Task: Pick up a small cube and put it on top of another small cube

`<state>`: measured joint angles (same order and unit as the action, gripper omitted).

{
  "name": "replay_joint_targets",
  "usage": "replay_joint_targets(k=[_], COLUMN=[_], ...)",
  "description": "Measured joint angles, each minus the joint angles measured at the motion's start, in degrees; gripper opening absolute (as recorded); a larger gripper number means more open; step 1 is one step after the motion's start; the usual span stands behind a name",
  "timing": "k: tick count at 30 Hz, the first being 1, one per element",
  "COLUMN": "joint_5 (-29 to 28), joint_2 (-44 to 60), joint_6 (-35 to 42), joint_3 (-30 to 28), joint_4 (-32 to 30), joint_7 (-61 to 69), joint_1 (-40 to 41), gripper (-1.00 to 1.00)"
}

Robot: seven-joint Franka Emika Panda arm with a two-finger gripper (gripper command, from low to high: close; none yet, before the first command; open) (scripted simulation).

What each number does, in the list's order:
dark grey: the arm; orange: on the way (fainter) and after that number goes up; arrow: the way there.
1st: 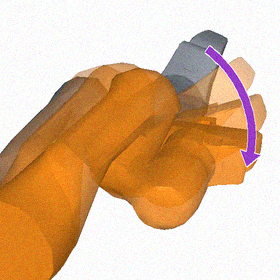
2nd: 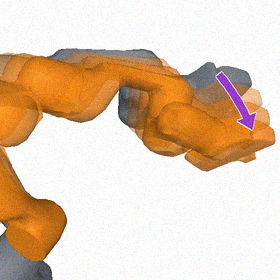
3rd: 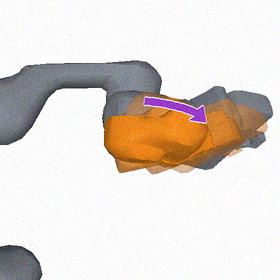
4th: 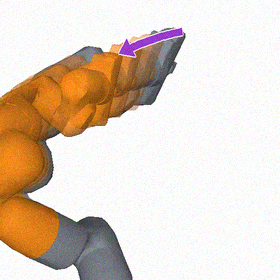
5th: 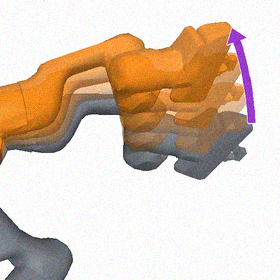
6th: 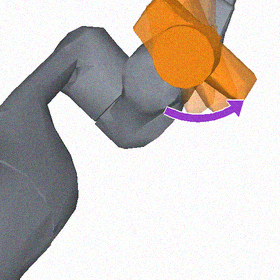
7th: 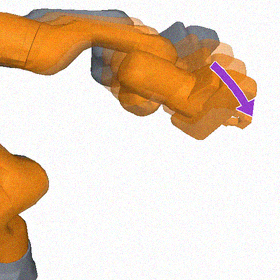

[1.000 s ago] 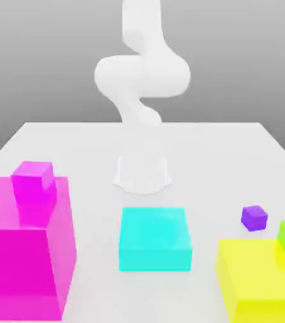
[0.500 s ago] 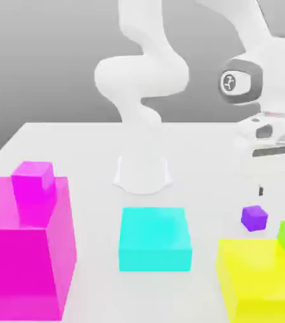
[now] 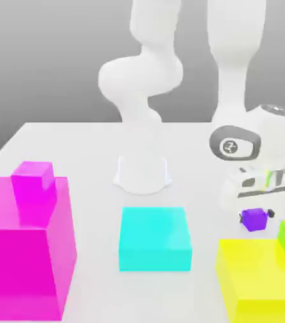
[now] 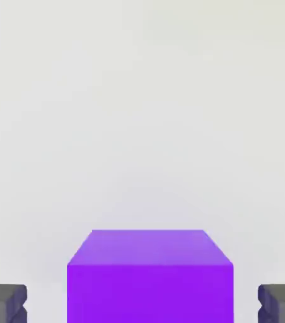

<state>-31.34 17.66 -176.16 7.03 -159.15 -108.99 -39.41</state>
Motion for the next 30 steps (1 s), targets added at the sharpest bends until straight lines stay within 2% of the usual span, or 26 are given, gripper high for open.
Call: replay_joint_targets(k=[4,6,11,15,18,30], joint_5=[-0.53,0.84,13.58,26.03,28.23,30.64], joint_2=[0.38,-1.12,-8.25,-14.65,-19.52,-19.47], joint_6=[-0.43,0.82,5.72,9.96,13.70,38.83], joint_3=[-0.80,2.19,13.73,18.51,16.07,0.22], joint_4=[0.11,-0.27,-2.47,-4.21,-1.77,22.49], joint_7=[-0.42,0.63,10.33,19.56,23.16,41.64], joint_1=[-0.70,1.97,10.51,12.01,13.58,42.04], gripper=[-1.00,-1.00,-1.00,-1.00,-1.00,-1.00])
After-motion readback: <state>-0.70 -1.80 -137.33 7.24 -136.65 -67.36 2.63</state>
